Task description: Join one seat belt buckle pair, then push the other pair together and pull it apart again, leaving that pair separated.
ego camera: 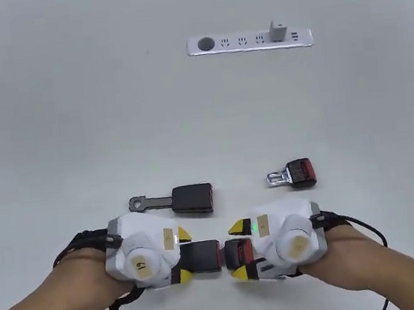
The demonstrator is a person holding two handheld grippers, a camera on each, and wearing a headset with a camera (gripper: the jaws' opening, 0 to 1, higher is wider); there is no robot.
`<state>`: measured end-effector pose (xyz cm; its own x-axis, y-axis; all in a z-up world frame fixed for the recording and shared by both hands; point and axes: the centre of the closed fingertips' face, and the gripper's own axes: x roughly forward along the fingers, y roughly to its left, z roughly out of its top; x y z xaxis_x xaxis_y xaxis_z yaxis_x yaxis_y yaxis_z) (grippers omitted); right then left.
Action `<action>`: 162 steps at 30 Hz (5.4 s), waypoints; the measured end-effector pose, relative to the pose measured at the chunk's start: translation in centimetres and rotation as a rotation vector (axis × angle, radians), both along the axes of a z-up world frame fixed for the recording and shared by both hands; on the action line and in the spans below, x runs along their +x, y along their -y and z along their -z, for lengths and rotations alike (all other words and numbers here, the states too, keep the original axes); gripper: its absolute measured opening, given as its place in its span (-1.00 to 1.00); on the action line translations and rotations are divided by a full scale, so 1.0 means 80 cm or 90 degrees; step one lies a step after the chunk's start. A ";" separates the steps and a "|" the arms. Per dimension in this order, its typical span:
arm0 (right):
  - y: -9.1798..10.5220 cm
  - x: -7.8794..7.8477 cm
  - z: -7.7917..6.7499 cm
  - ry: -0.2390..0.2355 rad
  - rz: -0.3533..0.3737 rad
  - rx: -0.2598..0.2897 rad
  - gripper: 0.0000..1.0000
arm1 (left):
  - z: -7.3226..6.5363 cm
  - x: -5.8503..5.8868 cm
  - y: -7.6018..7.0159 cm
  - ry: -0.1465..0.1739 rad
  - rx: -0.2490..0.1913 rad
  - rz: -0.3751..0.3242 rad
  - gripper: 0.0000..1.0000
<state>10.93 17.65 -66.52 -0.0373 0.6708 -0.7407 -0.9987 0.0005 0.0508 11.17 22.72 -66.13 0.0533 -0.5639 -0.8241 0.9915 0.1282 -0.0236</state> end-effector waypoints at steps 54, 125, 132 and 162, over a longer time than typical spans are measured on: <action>0.179 0.171 0.039 0.031 0.021 -0.104 -0.34 | 0.036 0.128 0.009 0.014 0.031 0.055 -0.29; 0.001 0.130 0.030 0.055 0.029 -0.039 -0.42 | 0.040 0.130 0.006 0.009 0.006 0.020 -0.34; -0.006 0.131 0.030 0.057 0.036 -0.041 -0.42 | 0.040 0.130 0.004 0.010 -0.009 0.011 -0.34; 0.017 0.127 0.032 0.050 0.043 -0.059 -0.40 | 0.040 0.130 0.006 0.012 -0.007 0.007 -0.33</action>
